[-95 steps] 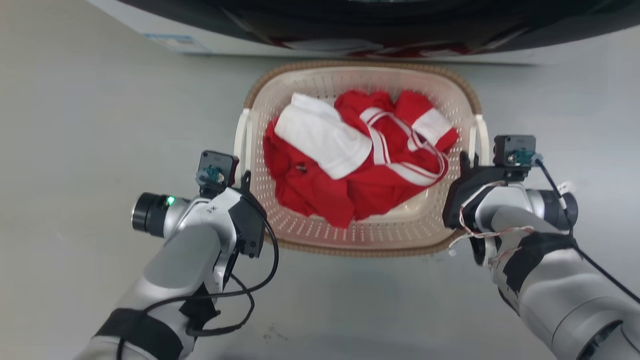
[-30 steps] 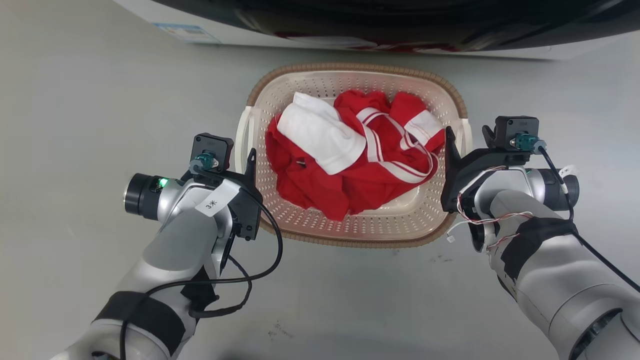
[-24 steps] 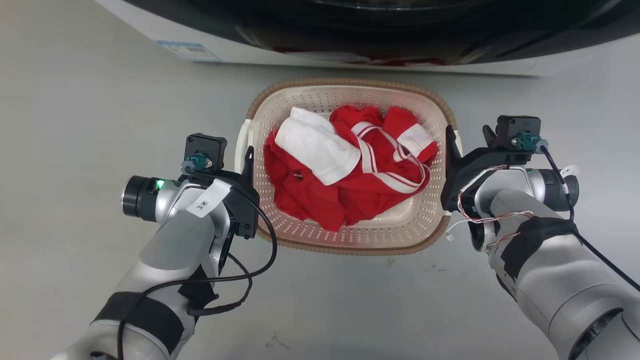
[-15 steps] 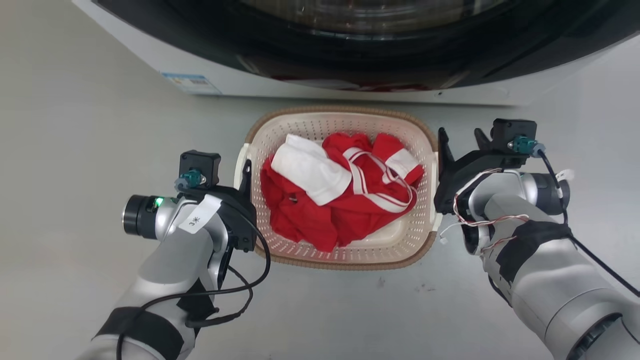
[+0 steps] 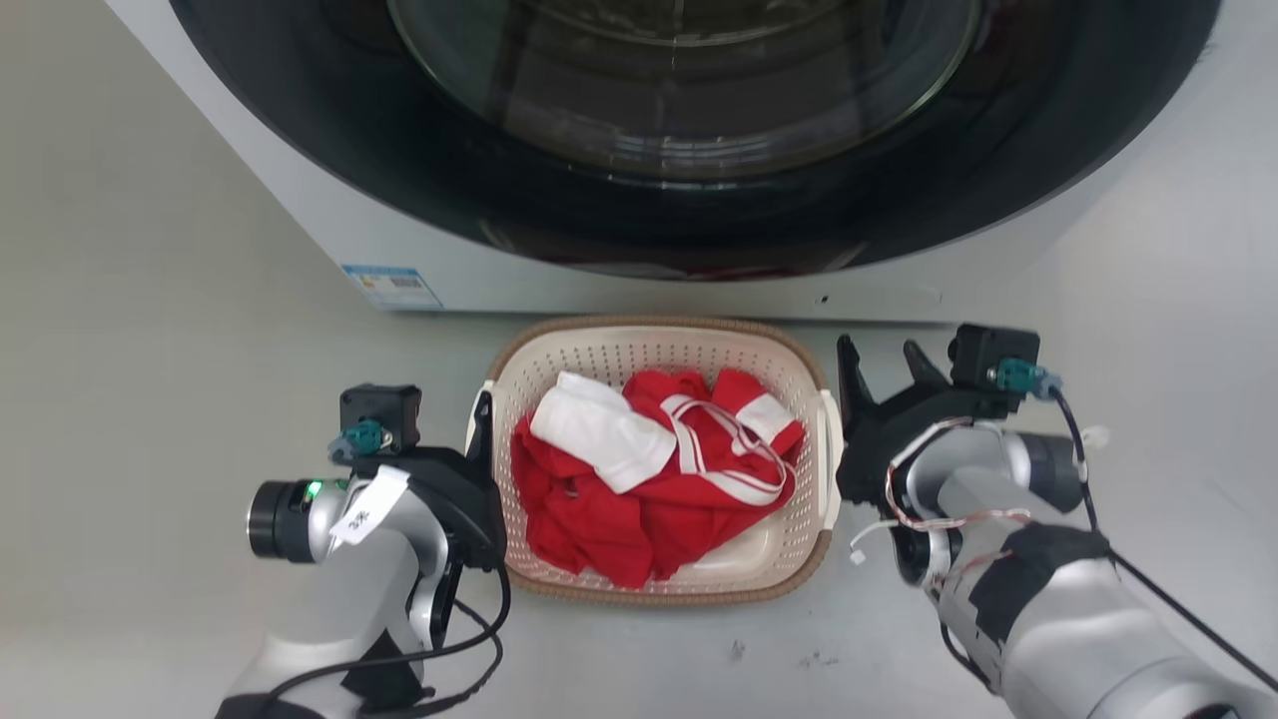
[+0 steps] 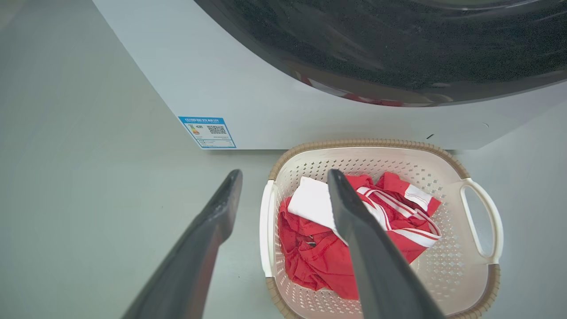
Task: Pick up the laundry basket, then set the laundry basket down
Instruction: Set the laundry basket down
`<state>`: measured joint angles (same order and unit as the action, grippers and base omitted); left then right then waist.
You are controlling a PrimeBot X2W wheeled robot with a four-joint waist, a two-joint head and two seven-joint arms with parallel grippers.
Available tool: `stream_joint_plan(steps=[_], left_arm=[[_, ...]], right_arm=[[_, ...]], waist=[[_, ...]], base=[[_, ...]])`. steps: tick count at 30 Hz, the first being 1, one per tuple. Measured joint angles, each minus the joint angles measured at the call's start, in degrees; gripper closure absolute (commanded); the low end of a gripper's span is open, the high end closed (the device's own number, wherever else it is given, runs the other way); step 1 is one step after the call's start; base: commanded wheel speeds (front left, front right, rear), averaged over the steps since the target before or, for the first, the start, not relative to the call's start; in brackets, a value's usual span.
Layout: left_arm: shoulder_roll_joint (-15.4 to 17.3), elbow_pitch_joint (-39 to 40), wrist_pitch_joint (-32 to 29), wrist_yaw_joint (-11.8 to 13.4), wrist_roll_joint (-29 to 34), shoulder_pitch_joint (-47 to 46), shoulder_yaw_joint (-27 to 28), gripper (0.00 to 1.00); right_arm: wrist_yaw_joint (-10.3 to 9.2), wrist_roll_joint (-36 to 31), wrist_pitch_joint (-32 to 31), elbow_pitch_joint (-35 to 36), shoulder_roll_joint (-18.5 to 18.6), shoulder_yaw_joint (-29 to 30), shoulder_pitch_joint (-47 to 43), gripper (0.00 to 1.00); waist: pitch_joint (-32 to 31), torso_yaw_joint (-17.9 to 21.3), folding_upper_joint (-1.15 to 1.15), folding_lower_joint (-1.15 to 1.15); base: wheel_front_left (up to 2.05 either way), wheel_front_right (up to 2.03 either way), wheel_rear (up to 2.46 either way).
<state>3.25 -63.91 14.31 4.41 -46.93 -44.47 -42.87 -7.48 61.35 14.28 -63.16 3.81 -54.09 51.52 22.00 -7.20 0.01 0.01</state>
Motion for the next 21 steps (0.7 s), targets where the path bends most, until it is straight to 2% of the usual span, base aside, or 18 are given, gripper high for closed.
stream_joint_plan(steps=[7, 21], left_arm=[[1.24, 5.26, 0.00, 1.14, 0.41, 5.52, 2.60, 0.00], [5.60, 19.76, 0.00, 2.31, 5.72, 20.69, 8.29, 0.00]], right_arm=[[-0.01, -1.58, 0.00, 4.90, 1.12, 4.07, -6.31, 0.00], [-0.04, -9.59, 0.00, 18.78, 2.96, 13.85, -22.04, 0.00]], waist=[[-5.36, 0.70, 0.00, 0.00], [-15.20, 2.11, 0.00, 0.00]], base=[[0.00, 0.00, 0.00], [0.00, 0.00, 0.00]])
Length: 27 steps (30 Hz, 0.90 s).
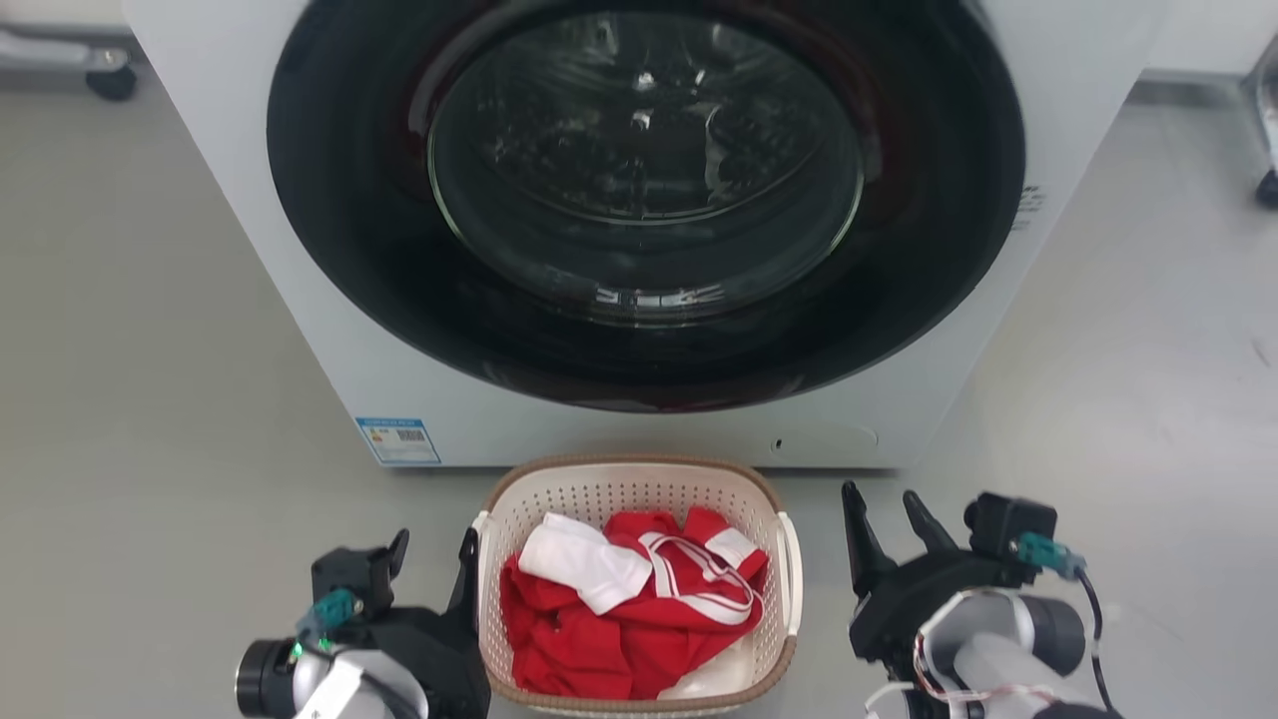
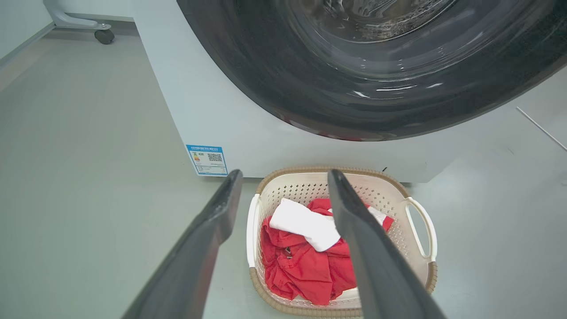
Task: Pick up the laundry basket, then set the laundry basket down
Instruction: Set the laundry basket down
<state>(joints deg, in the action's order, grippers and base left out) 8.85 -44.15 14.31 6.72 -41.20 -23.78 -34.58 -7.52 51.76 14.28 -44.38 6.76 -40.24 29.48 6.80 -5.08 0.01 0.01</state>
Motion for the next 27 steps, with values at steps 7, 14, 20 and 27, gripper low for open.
stream_joint_plan(steps=[7, 14, 20, 27], left_arm=[[1.10, 8.82, 0.00, 0.40, 3.60, 8.59, 2.98, 0.00], [1.80, 15.56, 0.00, 0.40, 8.34, 16.91, 8.55, 0.00], [1.74, 20.78, 0.00, 0.41, 12.01, 22.46, 12.85, 0.00], [0.31, 27.25, 0.00, 0.41, 17.13, 27.12, 18.06, 0.00]], right_arm=[[-0.03, -6.16, 0.00, 7.25, 0.19, 6.08, -9.26, 0.00], [-0.03, -12.82, 0.00, 15.00, 0.36, 12.56, -19.27, 0.00], [-0.03, -17.44, 0.00, 21.12, -0.09, 16.71, -24.71, 0.00], [-0.03, -23.65, 0.01, 28.46, -1.22, 21.50, -30.47, 0.00]], waist=[[-3.93, 0.56, 0.00, 0.00], [-7.15, 0.79, 0.00, 0.00], [-8.65, 0.84, -0.01, 0.00], [-9.06, 1.07, 0.00, -0.01]], base=[[0.00, 0.00, 0.00], [0.00, 0.00, 0.00], [0.00, 0.00, 0.00], [0.00, 0.00, 0.00]])
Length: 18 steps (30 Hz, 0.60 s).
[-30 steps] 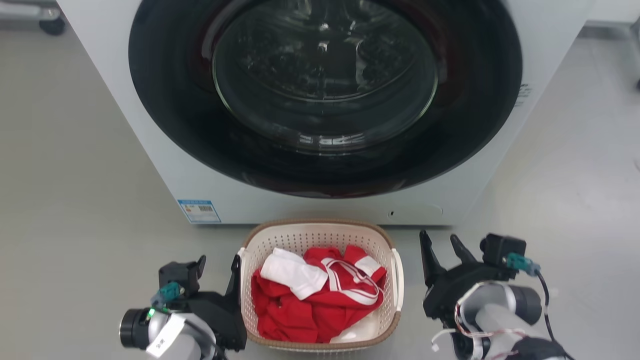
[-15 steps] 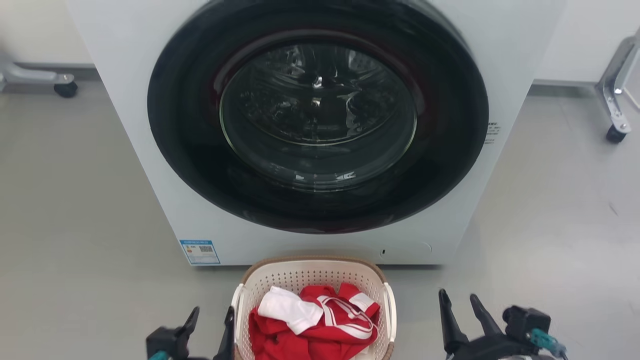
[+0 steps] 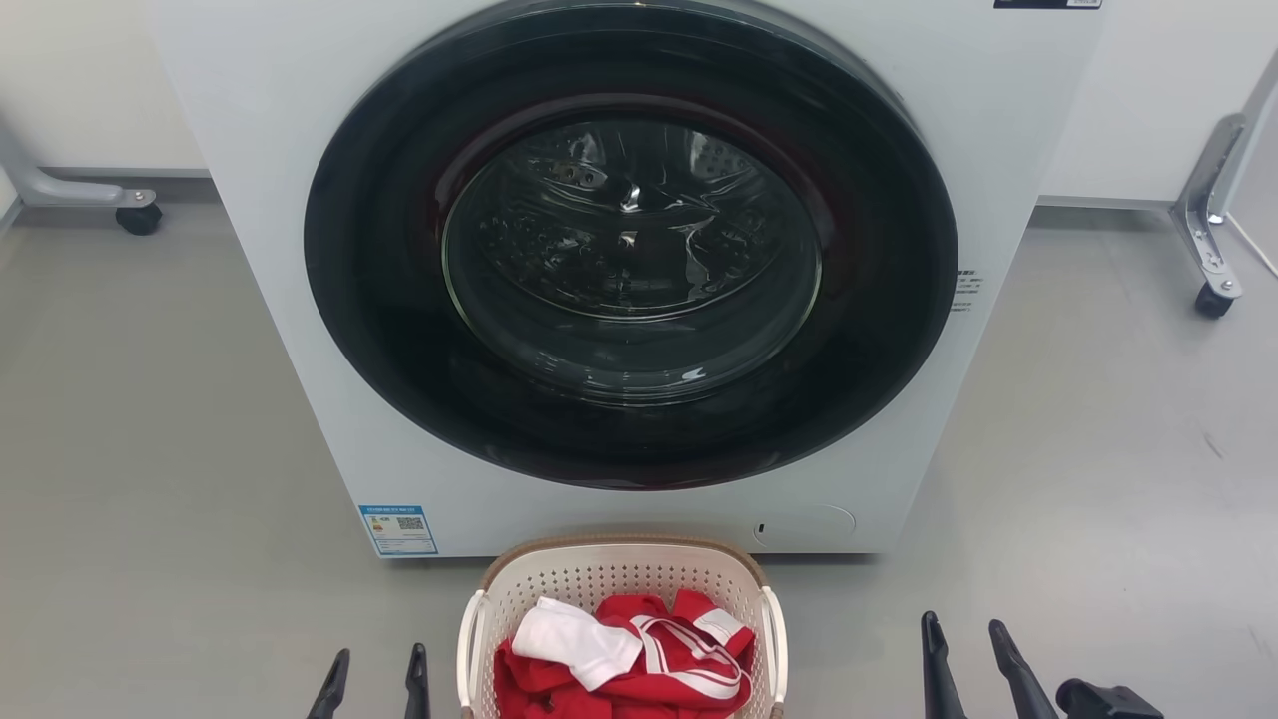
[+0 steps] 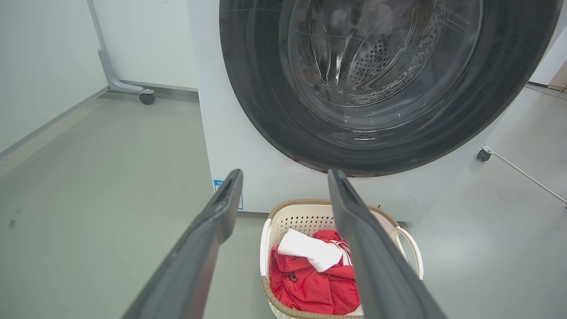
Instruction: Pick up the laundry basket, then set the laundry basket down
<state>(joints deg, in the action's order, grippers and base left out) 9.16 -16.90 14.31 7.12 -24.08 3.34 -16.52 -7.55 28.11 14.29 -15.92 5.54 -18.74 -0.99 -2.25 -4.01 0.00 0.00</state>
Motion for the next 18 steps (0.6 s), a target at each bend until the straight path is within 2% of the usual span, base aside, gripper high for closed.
stream_joint_plan(steps=[9, 18], left_arm=[[-1.99, 6.35, 0.00, 0.00, 4.03, 4.97, 4.86, 0.00], [-3.57, 11.36, 0.00, 0.00, 6.72, 7.75, 6.95, 0.00]], right_arm=[[0.00, -5.34, 0.00, 6.54, -1.19, 3.22, -5.16, 0.00], [0.00, -8.92, 0.00, 10.84, -1.88, 5.00, -7.43, 0.00]], waist=[[-0.55, 0.50, 0.00, 0.00], [-0.81, 0.93, 0.00, 0.00]], base=[[0.00, 0.00, 0.00], [0.00, 0.00, 0.00]])
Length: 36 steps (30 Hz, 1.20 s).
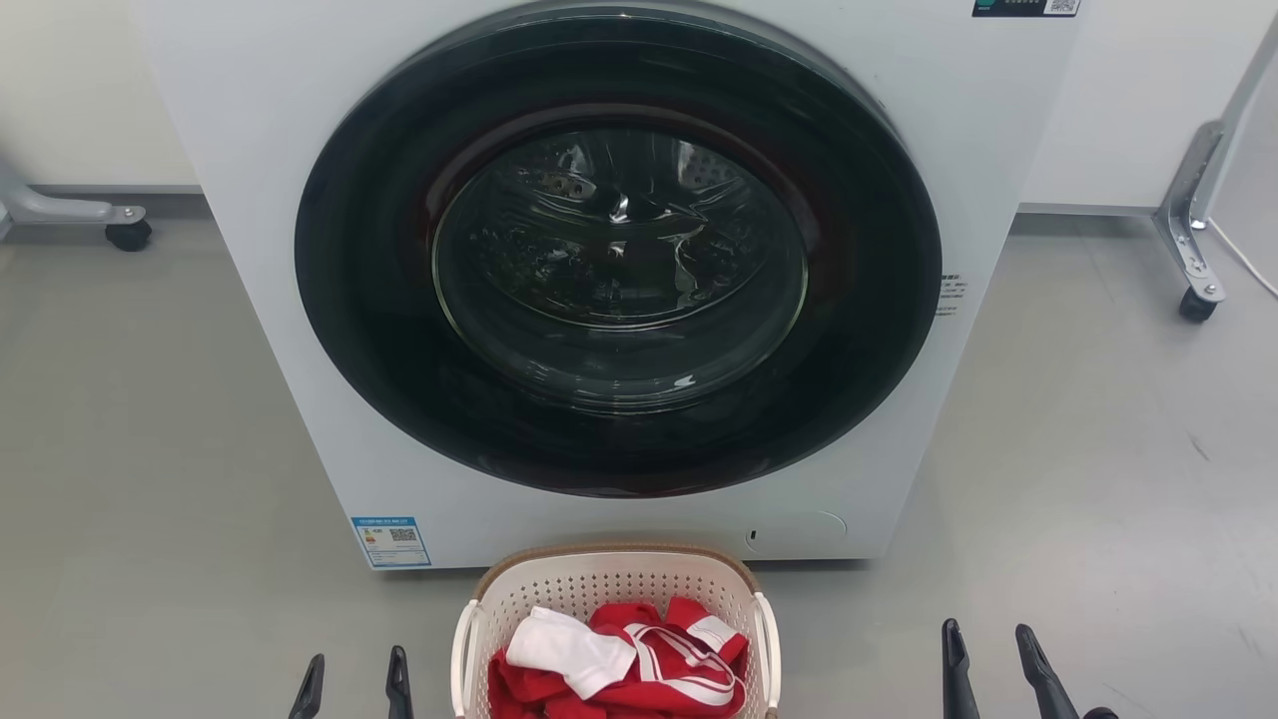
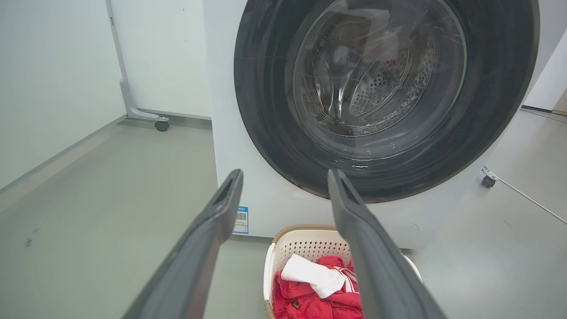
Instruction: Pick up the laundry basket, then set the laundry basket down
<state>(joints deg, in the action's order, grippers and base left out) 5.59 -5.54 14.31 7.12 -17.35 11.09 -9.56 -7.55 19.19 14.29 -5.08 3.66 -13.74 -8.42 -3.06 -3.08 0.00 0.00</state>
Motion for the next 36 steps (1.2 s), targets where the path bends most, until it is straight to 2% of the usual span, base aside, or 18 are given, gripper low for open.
stream_joint_plan(steps=[25, 26, 36], left_arm=[[-1.33, 3.97, 0.00, 0.00, 4.83, 1.39, 1.66, 0.00], [-1.35, 4.01, 0.00, 0.00, 4.83, 1.40, 1.68, 1.00], [-1.72, 0.29, -0.68, -0.60, 2.93, 1.40, 1.86, 1.00]], right_arm=[[0.00, -2.74, 0.00, 2.98, -0.91, 1.86, -1.71, 0.00], [0.00, -2.78, 0.00, 3.00, -0.91, 1.88, -1.71, 1.00], [0.52, -0.86, -0.67, -0.74, -1.00, 2.21, -2.14, 1.00]], waist=[[0.33, 0.31, -0.01, 0.00], [0.35, 0.32, -0.01, 0.00], [0.49, 0.43, -0.01, 0.00]], base=[[0.00, 0.00, 0.00], [0.00, 0.00, 0.00], [0.00, 0.00, 0.00]])
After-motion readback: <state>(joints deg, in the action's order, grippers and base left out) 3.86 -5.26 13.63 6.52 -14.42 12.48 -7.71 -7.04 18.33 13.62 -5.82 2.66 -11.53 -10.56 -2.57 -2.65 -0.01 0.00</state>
